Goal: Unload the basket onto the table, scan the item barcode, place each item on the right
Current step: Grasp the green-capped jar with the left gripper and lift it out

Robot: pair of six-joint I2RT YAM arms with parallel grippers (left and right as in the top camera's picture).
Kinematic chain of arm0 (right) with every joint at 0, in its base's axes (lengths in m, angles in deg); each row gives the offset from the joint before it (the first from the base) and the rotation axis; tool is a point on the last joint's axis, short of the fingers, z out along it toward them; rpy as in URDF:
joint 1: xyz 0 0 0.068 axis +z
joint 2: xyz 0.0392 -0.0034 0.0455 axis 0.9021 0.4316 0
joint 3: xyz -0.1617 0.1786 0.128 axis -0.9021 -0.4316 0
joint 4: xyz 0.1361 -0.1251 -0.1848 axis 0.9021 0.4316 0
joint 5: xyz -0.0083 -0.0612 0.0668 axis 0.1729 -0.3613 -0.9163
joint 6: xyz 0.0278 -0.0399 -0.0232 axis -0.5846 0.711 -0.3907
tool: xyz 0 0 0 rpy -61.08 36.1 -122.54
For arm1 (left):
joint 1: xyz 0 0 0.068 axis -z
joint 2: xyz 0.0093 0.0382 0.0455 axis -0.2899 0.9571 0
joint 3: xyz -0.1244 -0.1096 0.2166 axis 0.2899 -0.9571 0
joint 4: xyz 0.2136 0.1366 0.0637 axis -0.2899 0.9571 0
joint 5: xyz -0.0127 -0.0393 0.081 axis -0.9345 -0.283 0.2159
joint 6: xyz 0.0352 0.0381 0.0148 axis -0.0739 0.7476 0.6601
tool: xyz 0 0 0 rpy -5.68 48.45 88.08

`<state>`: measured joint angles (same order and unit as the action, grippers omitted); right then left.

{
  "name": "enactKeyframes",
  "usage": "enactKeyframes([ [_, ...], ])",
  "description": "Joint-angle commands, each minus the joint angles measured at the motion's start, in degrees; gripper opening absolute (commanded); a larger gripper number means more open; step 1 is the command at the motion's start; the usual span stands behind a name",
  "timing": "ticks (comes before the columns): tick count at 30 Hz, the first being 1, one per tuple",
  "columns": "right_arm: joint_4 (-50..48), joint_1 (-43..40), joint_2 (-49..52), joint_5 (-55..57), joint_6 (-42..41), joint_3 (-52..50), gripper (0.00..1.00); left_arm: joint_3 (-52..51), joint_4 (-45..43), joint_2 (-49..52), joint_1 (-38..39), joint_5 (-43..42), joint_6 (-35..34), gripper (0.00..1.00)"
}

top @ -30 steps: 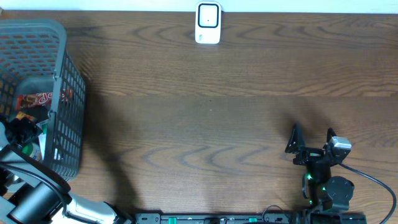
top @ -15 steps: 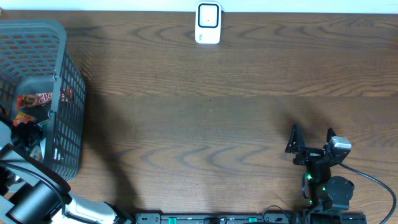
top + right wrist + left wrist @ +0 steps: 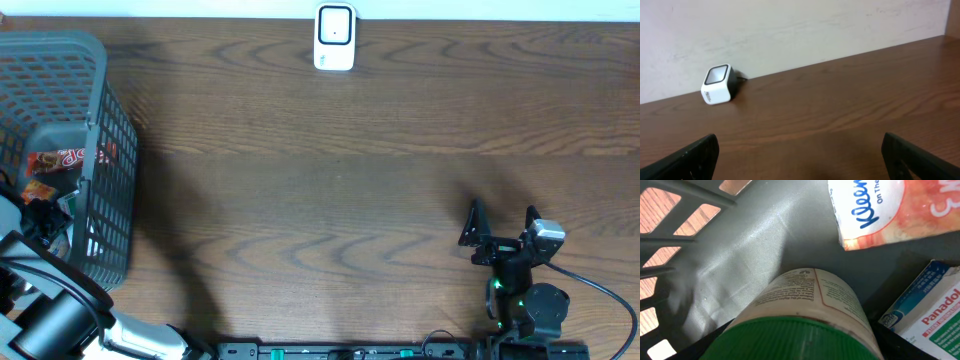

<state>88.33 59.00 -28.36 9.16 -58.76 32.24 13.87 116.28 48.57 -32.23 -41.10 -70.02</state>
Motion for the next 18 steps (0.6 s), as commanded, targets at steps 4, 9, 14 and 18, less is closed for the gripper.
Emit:
enactKeyframes([
  [4,0.2,0.4,-0.3,0.3,-0.1,0.0,0.99,0.6,0.0,-4.1,-0.1,0.7,-0.5,0.71],
  [9,0.3,0.4,-0.3,0.3,-0.1,0.0,0.99,0.7,-0.1,-11.6,-0.1,0.7,-0.5,0.71],
  [14,0.3,0.4,-0.3,0.3,-0.1,0.0,0.99,1.6,-0.1,-22.0,-0.1,0.7,-1.3,0.72],
  [18,0.3,0.4,-0.3,0.3,-0.1,0.0,0.99,1.8,-0.2,-30.9,-0.1,-1.6,-6.6,0.72],
])
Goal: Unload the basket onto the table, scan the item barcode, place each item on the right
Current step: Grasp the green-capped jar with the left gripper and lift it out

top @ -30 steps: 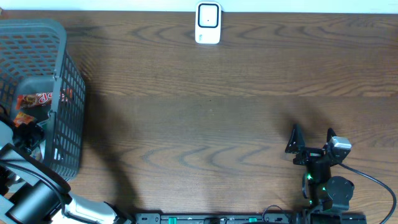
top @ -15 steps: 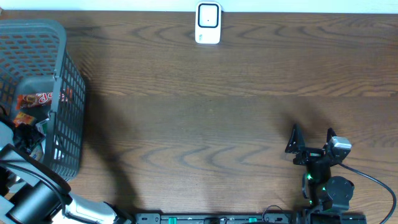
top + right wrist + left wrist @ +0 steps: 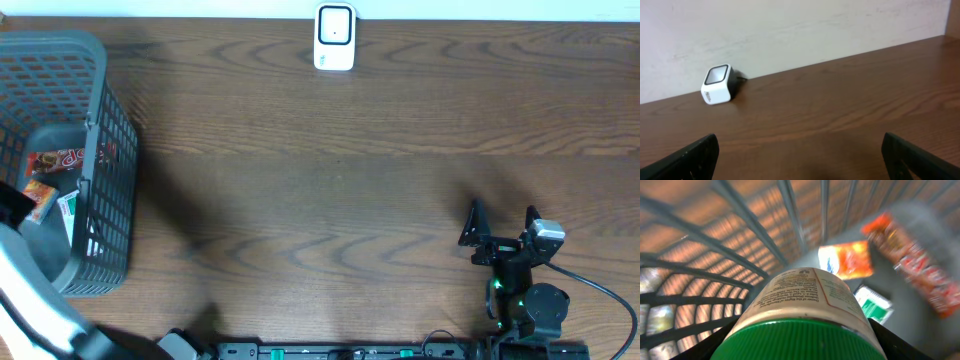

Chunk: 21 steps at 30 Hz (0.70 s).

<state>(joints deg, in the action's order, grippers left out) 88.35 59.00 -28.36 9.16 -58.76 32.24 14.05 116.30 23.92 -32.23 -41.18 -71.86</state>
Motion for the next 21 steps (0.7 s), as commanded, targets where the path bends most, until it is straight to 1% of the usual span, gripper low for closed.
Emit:
enactKeyframes([
  [1,0.2,0.4,-0.3,0.3,-0.1,0.0,0.99,1.6,-0.1,-8.4,-0.1,-3.5,-5.9,0.72],
  [8,0.2,0.4,-0.3,0.3,-0.1,0.0,0.99,1.6,-0.8,-21.8,-0.1,-23.1,-13.4,0.72],
  [11,0.2,0.4,-0.3,0.3,-0.1,0.0,0.99,1.6,-1.3,-25.8,0.0,-31.9,-16.5,0.72],
  [14,0.2,0.4,-0.3,0.3,-0.1,0.0,0.99,1.6,-2.1,-27.8,1.5,-38.2,-19.7,0.72],
  [17,0.2,0.4,-0.3,0.3,-0.1,0.0,0.99,1.6,-2.3,-27.9,5.7,-43.2,-22.3,0.72],
  [21,0.2,0.4,-0.3,0.3,-0.1,0.0,0.99,1.4,-2.2,-26.6,15.0,-44.2,-22.3,0.72],
])
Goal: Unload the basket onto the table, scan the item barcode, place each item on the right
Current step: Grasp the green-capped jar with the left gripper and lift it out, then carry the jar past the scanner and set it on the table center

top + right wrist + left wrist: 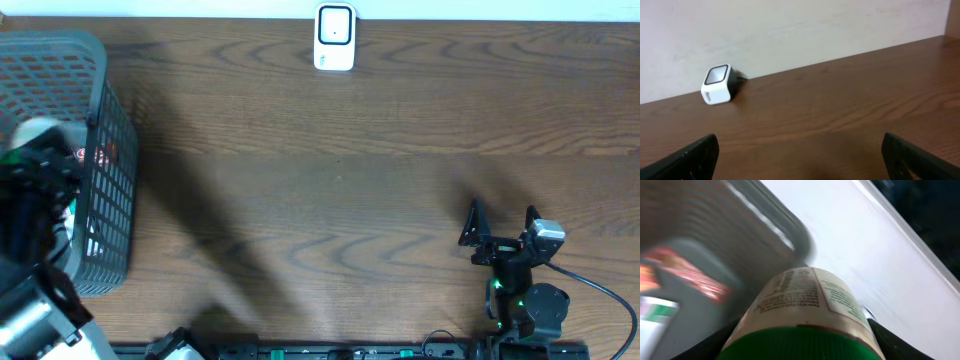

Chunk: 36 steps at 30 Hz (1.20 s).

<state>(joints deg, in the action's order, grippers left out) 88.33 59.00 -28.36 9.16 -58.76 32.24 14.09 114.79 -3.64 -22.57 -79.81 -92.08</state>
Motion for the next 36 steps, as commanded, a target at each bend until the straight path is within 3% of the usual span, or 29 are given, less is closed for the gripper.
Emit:
enactKeyframes([
  [1,0.3,0.4,-0.3,0.3,-0.1,0.0,0.99,1.4,-0.7,1.5,7.6,-5.6,-2.0,0.72],
  [5,0.2,0.4,-0.3,0.3,-0.1,0.0,0.99,1.4,-0.5,3.8,17.9,-2.3,-2.0,0.72],
  [12,0.2,0.4,-0.3,0.3,-0.1,0.0,0.99,1.4,4.6,11.7,39.1,18.0,-3.9,0.72],
  [18,0.3,0.4,-0.3,0.3,-0.1,0.0,0.99,1.4,6.9,19.6,50.9,29.6,-10.0,0.72],
  [29,0.2,0.4,-0.3,0.3,-0.1,0.0,0.99,1.3,8.3,37.9,65.1,43.7,-34.4,0.72],
  [36,0.2,0.4,-0.3,0.3,-0.1,0.0,0.99,1.3,11.6,47.6,69.2,45.9,-53.3,0.73],
])
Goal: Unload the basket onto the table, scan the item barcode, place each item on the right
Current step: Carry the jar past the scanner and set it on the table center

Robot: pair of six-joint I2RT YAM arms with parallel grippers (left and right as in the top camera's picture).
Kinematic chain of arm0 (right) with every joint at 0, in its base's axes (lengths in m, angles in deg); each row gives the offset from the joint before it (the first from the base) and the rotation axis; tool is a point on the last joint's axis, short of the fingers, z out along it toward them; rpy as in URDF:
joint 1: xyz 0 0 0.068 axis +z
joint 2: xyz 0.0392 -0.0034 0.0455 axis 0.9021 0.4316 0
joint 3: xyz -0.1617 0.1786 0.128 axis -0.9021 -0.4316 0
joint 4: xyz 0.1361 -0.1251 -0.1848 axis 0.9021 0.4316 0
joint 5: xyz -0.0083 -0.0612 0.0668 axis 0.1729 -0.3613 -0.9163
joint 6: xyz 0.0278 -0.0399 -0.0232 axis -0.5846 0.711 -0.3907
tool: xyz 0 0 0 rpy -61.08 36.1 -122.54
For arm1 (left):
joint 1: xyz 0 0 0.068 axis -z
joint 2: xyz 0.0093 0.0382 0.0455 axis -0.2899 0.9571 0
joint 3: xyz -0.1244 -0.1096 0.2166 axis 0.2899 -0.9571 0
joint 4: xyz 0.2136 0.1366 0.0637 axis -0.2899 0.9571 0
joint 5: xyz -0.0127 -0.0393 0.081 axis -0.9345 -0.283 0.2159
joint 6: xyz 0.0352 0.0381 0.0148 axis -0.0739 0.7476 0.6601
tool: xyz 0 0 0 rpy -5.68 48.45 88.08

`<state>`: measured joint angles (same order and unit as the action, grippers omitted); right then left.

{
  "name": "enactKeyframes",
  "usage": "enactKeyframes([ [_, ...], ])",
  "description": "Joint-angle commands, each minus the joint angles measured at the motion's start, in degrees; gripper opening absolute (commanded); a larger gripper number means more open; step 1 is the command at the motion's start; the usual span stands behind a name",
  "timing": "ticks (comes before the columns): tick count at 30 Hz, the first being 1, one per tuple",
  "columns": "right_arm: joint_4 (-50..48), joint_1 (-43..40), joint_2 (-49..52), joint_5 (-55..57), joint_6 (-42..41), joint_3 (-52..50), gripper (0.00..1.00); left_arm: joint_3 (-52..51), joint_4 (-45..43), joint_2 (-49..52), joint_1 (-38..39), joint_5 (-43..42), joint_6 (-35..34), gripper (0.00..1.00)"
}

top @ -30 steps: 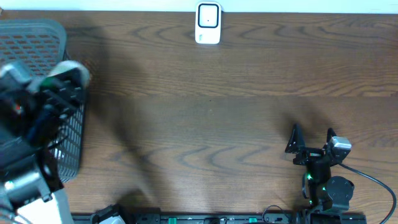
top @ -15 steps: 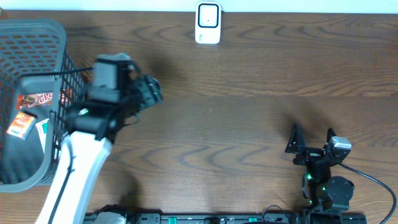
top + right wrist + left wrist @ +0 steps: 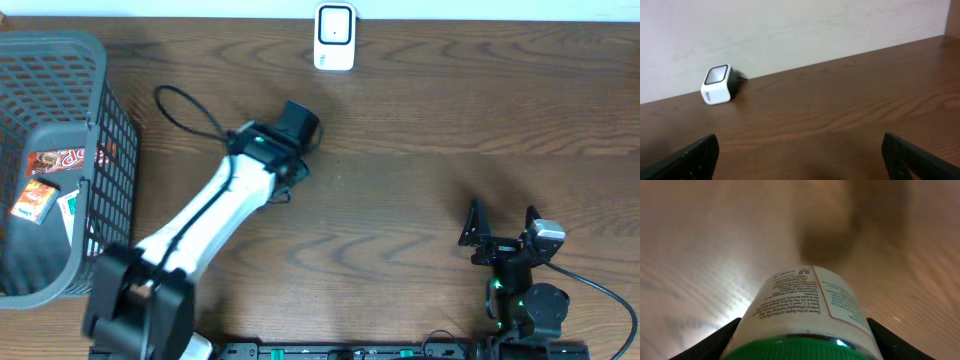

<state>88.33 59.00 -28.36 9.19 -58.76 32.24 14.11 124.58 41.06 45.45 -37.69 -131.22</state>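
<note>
A white bottle (image 3: 807, 305) with a green cap and a printed label fills the left wrist view, with my left gripper (image 3: 802, 342) shut on it just above the cap. Overhead, the left gripper (image 3: 295, 122) hangs over the wood table a short way below and left of the white barcode scanner (image 3: 334, 37), and the bottle is hidden under it. The scanner (image 3: 717, 84) also shows at the table's far edge by the wall. My right gripper (image 3: 500, 222) rests open at the lower right, nothing between its fingers (image 3: 915, 155).
A grey mesh basket (image 3: 110, 150) stands at the left edge, holding a red packet (image 3: 62, 160), an orange pack (image 3: 32, 200) and a small box (image 3: 68, 205). The left arm's cable loops over the table near the basket. A pale wall runs behind the scanner.
My left gripper, with the bottle in it, was over the basket at the far left and is now out over the table near the scanner. The right arm has not moved.
My left gripper was down in the basket, shut on the green-capped bottle beside a tissue pack and a medicine box. Then it held the bottle higher inside the basket, then above its rim. Now the bottle is over the table below the scanner.
</note>
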Motion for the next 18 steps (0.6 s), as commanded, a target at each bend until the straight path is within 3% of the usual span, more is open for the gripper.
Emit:
enactKeyframes([
  [1,0.2,0.4,-0.3,0.3,-0.1,0.0,0.99,1.2,2.4,3.9,1.6,3.8,-16.7,0.76],
  [9,0.3,0.4,-0.3,0.3,-0.1,0.0,0.99,1.2,2.5,10.3,5.1,2.1,-31.3,0.77],
  [13,0.2,0.4,-0.3,0.3,-0.1,0.0,0.99,1.2,2.1,10.5,5.6,1.9,-32.1,0.77],
  [18,0.2,0.4,-0.3,0.3,-0.1,0.0,0.99,1.3,2.1,8.2,5.4,2.5,-30.3,0.88],
])
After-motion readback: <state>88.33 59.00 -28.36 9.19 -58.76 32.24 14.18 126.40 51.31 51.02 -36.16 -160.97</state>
